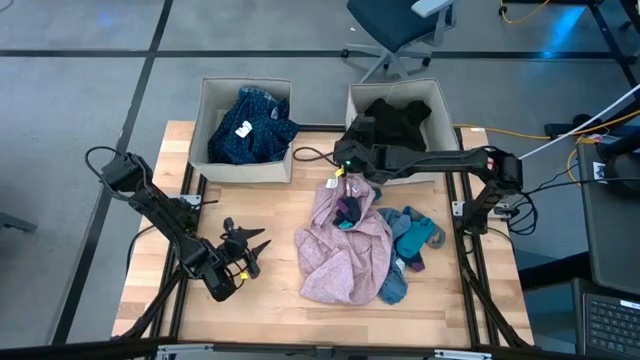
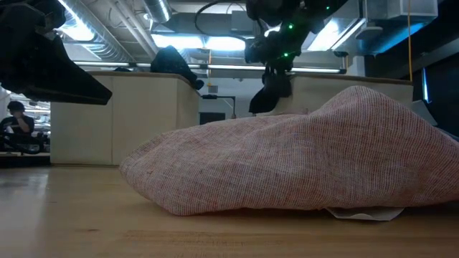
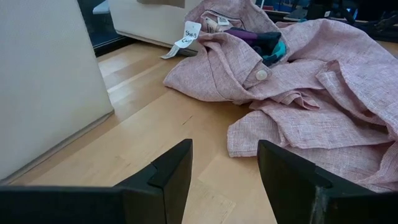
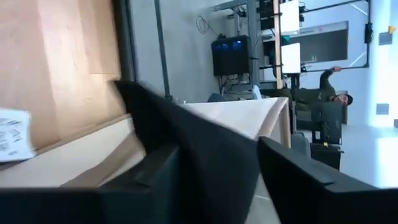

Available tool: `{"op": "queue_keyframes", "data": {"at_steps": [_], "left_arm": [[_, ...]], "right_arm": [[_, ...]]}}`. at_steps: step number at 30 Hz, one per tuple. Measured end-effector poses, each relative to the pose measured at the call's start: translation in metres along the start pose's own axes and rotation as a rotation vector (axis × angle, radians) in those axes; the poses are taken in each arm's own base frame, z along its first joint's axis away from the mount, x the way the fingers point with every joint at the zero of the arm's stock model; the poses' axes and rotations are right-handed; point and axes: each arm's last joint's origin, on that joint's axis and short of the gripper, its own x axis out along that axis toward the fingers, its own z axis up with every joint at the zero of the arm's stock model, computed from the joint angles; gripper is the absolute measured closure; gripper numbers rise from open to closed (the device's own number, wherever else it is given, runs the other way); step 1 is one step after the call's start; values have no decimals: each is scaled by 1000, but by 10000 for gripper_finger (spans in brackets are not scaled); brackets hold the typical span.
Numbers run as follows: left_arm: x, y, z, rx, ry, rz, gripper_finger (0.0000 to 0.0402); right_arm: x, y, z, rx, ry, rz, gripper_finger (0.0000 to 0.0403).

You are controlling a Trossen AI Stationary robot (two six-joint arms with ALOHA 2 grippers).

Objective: Sort clothes
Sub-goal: Put the black shirt into the right brown laundry organizer

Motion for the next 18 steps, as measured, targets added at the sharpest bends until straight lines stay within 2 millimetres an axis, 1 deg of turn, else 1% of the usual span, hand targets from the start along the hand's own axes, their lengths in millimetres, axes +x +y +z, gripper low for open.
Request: {"op": "queue_keyframes", "data": {"at_steps": [3, 7, 8, 10, 12, 14, 16, 18], "left_arm": [[0, 0, 0, 0, 0, 0, 229], [0, 0, 0, 0, 0, 0, 229], [0, 0, 0, 0, 0, 0, 229], [0, 0, 0, 1, 0, 0, 229], [0, 0, 0, 0, 0, 0, 229], [0, 0, 0, 1, 0, 0, 229], [0, 0, 0, 0, 0, 0, 229], [0, 0, 0, 1, 0, 0, 229]], "right_arm": [[2, -1, -1, 2, 1, 2, 267], [2, -1, 0, 5, 2, -5, 372], [1, -2, -1, 5, 5, -9, 387], [-7, -5, 2, 10, -15, -11, 389], [-21, -17, 6, 46, -43, -43, 383], [-40, -34, 8, 87, -68, -86, 389], [-59, -51, 3, 124, -85, -116, 397], [-75, -69, -8, 194, -90, -148, 396]]}}
